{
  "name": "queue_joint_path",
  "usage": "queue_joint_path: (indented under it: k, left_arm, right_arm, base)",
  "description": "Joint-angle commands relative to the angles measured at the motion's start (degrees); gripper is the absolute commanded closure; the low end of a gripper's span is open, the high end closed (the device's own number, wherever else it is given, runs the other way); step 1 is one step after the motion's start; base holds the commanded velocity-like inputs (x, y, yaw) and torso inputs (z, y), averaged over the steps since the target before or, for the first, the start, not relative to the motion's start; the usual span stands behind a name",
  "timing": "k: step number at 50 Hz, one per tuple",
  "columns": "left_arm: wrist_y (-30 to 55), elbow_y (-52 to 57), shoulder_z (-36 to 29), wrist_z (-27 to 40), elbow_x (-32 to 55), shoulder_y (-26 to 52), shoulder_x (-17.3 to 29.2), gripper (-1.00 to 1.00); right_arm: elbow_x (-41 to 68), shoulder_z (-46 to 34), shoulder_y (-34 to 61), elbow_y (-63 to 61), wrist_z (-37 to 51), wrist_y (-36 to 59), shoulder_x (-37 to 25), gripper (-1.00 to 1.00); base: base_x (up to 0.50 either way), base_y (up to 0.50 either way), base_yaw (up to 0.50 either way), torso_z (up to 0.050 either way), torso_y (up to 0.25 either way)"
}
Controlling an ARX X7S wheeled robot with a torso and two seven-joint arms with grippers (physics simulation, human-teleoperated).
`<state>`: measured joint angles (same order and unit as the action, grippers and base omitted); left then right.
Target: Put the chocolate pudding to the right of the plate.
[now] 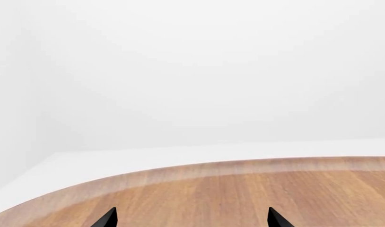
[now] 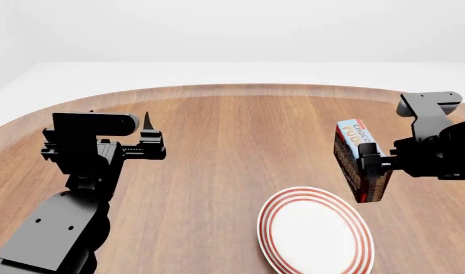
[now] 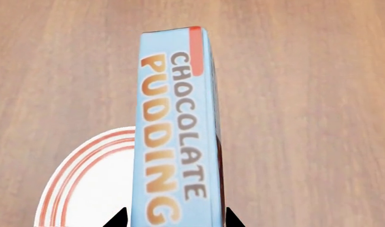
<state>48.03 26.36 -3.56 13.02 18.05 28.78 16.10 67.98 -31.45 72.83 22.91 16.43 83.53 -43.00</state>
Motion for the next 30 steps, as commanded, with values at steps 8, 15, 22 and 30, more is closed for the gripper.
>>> queue_joint_path:
  k: [8, 15, 22, 30]
  left_arm:
    - [0.33, 0.28, -0.30, 0.43, 0.42, 0.39, 0.19, -1.00]
    - [0.50, 0.33, -0.51, 0.52, 0.59, 0.72, 0.29, -1.00]
    - [0.74, 0.67, -0.57, 0.72, 0.80, 0.76, 0.37, -1.00]
    - [0.20, 0.21, -0.96, 0.75, 0.79, 0.59, 0.34, -1.00]
  right_arm:
    - [-2.03, 2.03, -0.90, 11.05, 1.53, -2.70, -5.16, 1.00]
    - [-4.88, -0.23, -1.12, 15.47, -2.68, -6.04, -6.20, 1.00]
    - [-8.74, -3.52, -0.25, 21.49, -8.45, -10.25, -5.28, 1.00]
    - [-12.20, -7.14, -1.74, 26.39, -13.81, -14.82, -2.99, 1.00]
  base:
    - [0.00, 0.00, 0.00, 0.000, 0.000]
    - [0.00, 0.00, 0.00, 0.000, 0.000]
    - [0.00, 0.00, 0.00, 0.000, 0.000]
    - [0.00, 0.00, 0.00, 0.000, 0.000]
